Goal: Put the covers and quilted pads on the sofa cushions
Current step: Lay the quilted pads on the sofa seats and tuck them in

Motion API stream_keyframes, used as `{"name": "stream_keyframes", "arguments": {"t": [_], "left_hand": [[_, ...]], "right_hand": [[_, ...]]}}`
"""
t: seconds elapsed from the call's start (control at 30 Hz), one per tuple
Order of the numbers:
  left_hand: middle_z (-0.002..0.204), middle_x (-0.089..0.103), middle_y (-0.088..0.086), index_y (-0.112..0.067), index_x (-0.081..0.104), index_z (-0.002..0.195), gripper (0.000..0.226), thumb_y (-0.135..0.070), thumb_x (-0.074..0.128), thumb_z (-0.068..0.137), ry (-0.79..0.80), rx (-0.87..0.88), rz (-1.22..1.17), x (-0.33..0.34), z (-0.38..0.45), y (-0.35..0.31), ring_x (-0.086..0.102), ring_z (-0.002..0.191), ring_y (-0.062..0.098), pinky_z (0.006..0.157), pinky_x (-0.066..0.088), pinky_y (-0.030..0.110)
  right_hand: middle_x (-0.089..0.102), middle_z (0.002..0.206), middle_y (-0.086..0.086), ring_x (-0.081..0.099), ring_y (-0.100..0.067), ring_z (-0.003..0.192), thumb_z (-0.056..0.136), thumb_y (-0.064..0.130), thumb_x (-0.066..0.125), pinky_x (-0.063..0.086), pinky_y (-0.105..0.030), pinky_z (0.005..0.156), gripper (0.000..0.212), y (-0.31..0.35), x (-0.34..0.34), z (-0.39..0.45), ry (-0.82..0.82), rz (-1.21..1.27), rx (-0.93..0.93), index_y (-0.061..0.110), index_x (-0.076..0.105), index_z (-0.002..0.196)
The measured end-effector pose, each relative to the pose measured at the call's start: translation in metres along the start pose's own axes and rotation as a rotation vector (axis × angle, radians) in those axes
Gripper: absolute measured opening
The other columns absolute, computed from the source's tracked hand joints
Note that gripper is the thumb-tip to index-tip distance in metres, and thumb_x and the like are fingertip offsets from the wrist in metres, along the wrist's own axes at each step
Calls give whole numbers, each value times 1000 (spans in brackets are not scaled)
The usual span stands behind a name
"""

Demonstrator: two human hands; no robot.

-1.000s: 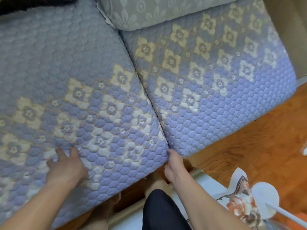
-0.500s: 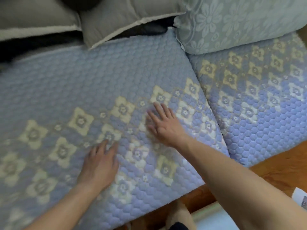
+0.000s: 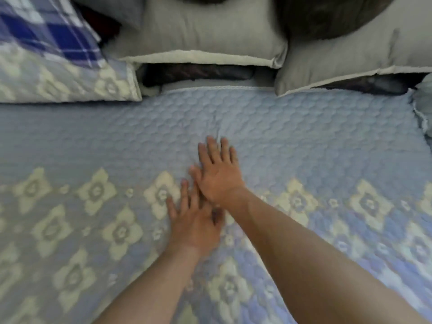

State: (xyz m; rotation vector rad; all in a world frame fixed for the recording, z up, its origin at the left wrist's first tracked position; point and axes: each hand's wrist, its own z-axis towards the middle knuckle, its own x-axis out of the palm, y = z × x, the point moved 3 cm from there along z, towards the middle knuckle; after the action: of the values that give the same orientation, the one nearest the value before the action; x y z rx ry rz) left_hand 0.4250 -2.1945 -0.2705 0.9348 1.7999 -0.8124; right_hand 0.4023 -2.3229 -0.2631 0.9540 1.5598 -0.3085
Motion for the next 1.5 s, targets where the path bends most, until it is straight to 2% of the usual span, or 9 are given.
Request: {"name": "stream_keyframes", "arguments": {"t": [0.1, 0.3, 0.43, 0.57, 0.67, 0.97, 1.2, 1.33, 1.5], "left_hand": [[167, 17, 2, -42, 26, 156, 63, -62, 23, 96, -15, -60, -3, -6, -30, 86, 13, 154, 33, 118, 17, 63], [168, 14, 2, -41, 16, 158, 67, -63, 14, 96, -61, -551, -64, -10, -111, 340, 12, 153, 32, 120, 13, 59], [169, -3, -1, -43, 1, 158, 68, -66, 4, 95, -107, -818, -160, 8, -170, 469, -4, 155, 28, 122, 3, 58], [169, 3, -2, -42, 5, 159, 68, -67, 8, 95, -113, -660, -117, 17, -193, 511, -2, 155, 29, 121, 1, 59], [169, 7, -1, -40, 13, 159, 67, -66, 16, 98, -128, -554, -132, 17, -200, 516, 4, 155, 31, 121, 4, 61], [167, -19, -7, -52, -14, 152, 73, -77, 2, 86, -97, -814, -298, 22, -289, 672, -12, 154, 25, 123, 7, 57], [166, -19, -4, -47, -11, 154, 71, -69, 22, 95, 47, -853, -330, 7, -280, 672, -13, 153, 31, 121, 10, 57], [166, 3, 10, -29, 11, 158, 70, -59, 30, 98, 110, -934, -226, -12, -253, 659, 11, 150, 39, 117, 20, 56], [161, 12, 25, 0, 21, 155, 69, -44, 31, 102, 197, -1030, -7, -24, -227, 629, 15, 148, 43, 117, 25, 51]], "right_hand": [[12, 168, -4, 4, -33, 154, 95, 61, 8, 6, -55, 123, 75, 0, -3, -2, 5, -113, -141, 24, 21, 159], [6, 167, -14, 2, -41, 152, 99, 57, 15, 3, -56, 122, 74, 30, -5, 7, -143, -41, 558, 14, 17, 159], [9, 167, -15, 3, -41, 153, 99, 55, 15, 4, -57, 122, 76, 238, 74, 49, -166, -119, 122, 9, 17, 158], [2, 168, -8, -5, -34, 154, 103, 54, 18, -2, -55, 123, 65, 446, 159, 36, 42, -235, -424, 23, 13, 160], [-4, 168, -1, -9, -27, 154, 103, 55, 13, -4, -50, 124, 63, 498, 183, 15, 153, -335, -700, 29, 8, 161], [-2, 168, -5, -2, -36, 153, 98, 61, 16, 5, -52, 123, 73, 511, 147, 85, 104, -312, -19, 24, 9, 160], [-19, 166, -1, -20, -34, 151, 102, 58, 15, -8, -53, 122, 70, 692, 225, 51, 296, -367, -559, 25, -7, 160], [-12, 167, 5, -15, -22, 153, 101, 60, 10, -7, -46, 124, 65, 644, 200, 98, 204, -360, -605, 33, -2, 160], [-8, 168, 3, -11, -20, 154, 99, 62, 7, -6, -43, 124, 67, 431, 114, 131, -6, -329, -94, 34, 1, 160]]}}
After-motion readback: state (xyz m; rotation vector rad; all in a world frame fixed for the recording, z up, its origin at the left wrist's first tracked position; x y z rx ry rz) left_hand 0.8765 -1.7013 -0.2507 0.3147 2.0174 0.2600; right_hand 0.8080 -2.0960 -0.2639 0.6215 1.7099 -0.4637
